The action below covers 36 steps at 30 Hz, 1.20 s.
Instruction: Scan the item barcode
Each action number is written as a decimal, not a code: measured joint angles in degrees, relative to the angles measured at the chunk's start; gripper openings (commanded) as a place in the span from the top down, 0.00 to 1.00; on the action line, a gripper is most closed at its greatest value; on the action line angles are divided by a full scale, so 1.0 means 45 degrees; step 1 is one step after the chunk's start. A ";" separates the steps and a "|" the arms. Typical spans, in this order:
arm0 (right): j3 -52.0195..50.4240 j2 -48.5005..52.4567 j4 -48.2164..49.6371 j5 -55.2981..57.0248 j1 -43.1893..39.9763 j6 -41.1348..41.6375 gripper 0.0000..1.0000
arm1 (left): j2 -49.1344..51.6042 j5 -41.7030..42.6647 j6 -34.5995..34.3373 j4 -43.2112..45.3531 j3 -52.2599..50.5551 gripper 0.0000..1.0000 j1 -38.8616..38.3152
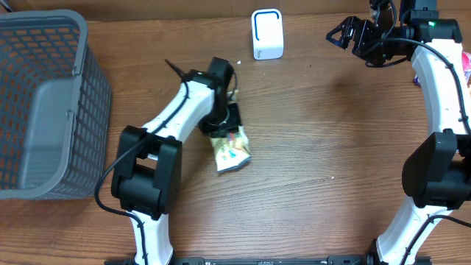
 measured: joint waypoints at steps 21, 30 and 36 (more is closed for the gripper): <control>-0.0204 0.0000 -0.3531 0.0049 0.2399 -0.0296 0.96 | 0.0685 -0.1219 -0.0656 -0.3716 0.4167 0.94 0.0384; -0.4017 -0.0015 -0.0335 -0.0350 0.5479 0.1807 0.96 | 0.1787 -0.0908 -0.0986 -0.2331 0.4002 0.96 0.0389; -0.5503 -0.0015 0.0801 -0.1341 0.5586 0.2171 0.96 | 0.2152 -0.0821 -0.0991 -0.1744 0.4002 0.96 0.0544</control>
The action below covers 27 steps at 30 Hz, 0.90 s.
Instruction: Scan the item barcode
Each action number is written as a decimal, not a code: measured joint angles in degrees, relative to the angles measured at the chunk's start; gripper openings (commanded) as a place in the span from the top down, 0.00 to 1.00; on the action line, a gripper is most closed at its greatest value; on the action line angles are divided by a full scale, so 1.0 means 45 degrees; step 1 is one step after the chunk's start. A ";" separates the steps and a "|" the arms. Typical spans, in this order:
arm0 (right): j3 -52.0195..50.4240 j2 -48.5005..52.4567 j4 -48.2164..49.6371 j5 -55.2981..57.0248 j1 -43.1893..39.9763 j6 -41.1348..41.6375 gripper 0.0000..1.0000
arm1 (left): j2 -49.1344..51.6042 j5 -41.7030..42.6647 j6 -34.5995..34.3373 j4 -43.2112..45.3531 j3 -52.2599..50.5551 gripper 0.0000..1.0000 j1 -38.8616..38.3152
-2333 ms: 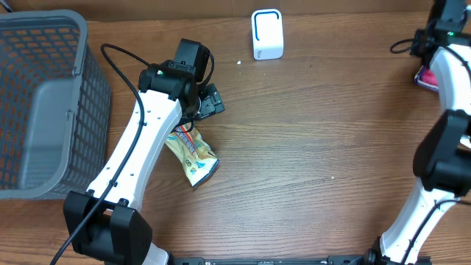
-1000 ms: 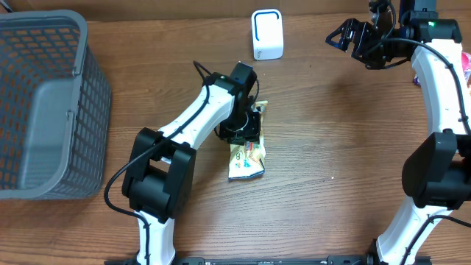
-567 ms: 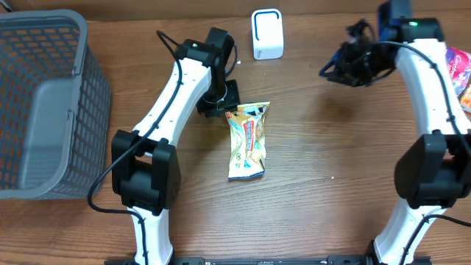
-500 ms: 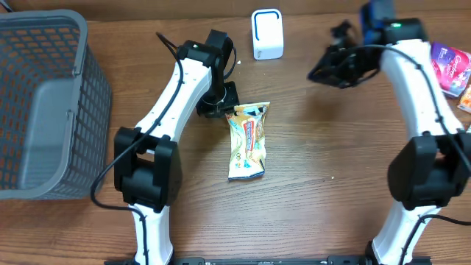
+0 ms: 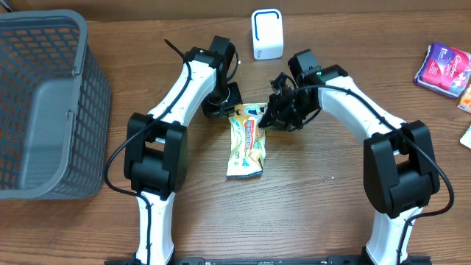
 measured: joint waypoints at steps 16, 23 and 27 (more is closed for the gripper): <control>-0.0942 -0.0010 -0.0481 0.2764 0.0000 0.0219 0.96 | 0.1093 -0.0554 0.0073 -0.3094 0.1753 0.96 0.1069; 0.0631 -0.0296 0.0321 0.0117 0.0068 -0.0622 0.96 | 0.0233 0.0364 0.0593 -0.3230 0.2599 0.96 0.1132; 0.0593 -0.0287 0.0364 -0.0287 0.0549 -0.0636 0.96 | 0.0058 0.0321 0.0593 -0.3269 0.2628 0.96 0.1447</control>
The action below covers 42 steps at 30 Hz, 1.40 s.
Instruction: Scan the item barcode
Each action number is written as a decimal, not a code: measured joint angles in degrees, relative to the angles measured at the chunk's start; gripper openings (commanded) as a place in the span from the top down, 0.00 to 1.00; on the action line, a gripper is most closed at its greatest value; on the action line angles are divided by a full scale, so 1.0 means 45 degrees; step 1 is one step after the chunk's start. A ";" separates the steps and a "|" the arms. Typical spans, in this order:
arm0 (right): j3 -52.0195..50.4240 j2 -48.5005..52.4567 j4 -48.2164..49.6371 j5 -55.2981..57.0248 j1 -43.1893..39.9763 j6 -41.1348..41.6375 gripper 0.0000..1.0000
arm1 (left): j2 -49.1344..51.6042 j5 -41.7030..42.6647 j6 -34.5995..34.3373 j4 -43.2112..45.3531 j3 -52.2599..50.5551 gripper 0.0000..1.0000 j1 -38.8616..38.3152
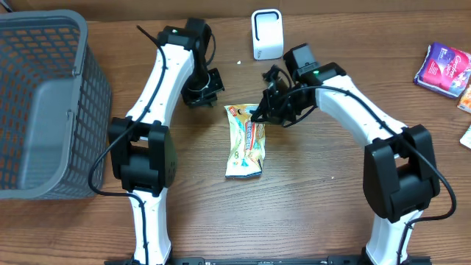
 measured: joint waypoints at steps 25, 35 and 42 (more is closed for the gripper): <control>0.4969 0.1685 -0.5411 0.5445 0.0000 -0.0748 0.96 | -0.0039 0.2472 0.3322 -0.1870 -0.0005 0.96 -0.0452; 0.6586 0.1685 -0.5532 0.6504 -0.1991 -0.0937 0.85 | -0.4396 -0.0510 0.1821 -0.3910 0.0010 0.96 -0.2181; 0.6596 0.1685 -0.5095 0.6518 -0.3424 -0.0952 0.77 | -0.5100 -0.1098 0.0219 -0.3356 -0.0277 0.96 -0.5450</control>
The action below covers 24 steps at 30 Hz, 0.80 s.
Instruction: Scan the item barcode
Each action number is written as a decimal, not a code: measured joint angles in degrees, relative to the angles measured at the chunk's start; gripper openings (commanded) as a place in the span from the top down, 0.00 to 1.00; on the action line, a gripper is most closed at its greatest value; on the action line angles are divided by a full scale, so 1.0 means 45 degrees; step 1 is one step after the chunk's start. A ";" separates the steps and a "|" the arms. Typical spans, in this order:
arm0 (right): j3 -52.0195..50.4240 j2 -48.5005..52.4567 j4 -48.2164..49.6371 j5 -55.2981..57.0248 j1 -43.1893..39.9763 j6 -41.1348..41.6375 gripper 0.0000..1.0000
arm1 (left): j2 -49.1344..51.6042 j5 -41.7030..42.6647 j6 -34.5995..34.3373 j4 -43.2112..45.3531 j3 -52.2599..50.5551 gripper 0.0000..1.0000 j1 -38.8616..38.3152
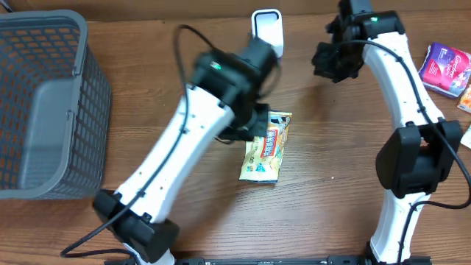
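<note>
A yellow snack packet [266, 151] lies tilted on the wooden table, below the white barcode scanner [267, 26] that stands at the back edge. My left gripper [255, 126] is down at the packet's upper left corner and appears shut on it. That arm is blurred, and its wrist hides most of the fingers. My right gripper [326, 62] hangs open and holds nothing, to the right of the scanner and well clear of the packet. No barcode can be made out on the packet.
A grey mesh basket [44, 103] fills the left side of the table. A purple packet [444, 71] and the edges of other items [466, 99] lie at the far right.
My right gripper has left the packet's top edge and now sits up by the scanner. My left gripper has come from the back left onto the packet. The packet now lies further right.
My left gripper first held the packet at the table's middle, with the right arm far off at the back right. Then the packet lay flat with both grippers at its top edge. Then only the right one touched it. Now the left has it and the right is clear.
</note>
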 measured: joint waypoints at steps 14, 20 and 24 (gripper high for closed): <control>0.0005 0.0000 0.0146 -0.0039 -0.0136 -0.0005 0.77 | 0.0160 0.1671 -0.1370 0.7800 -0.7529 0.96 -0.1098; 0.0010 0.0000 0.0189 -0.0034 -0.0136 -0.0010 0.77 | 0.0160 0.0058 -0.1991 0.8238 -0.8621 0.97 -0.0597; 0.0010 0.0000 0.0185 -0.0034 -0.0136 -0.0005 0.77 | 0.0155 -0.0073 -0.2239 0.9787 -0.9564 0.96 -0.0500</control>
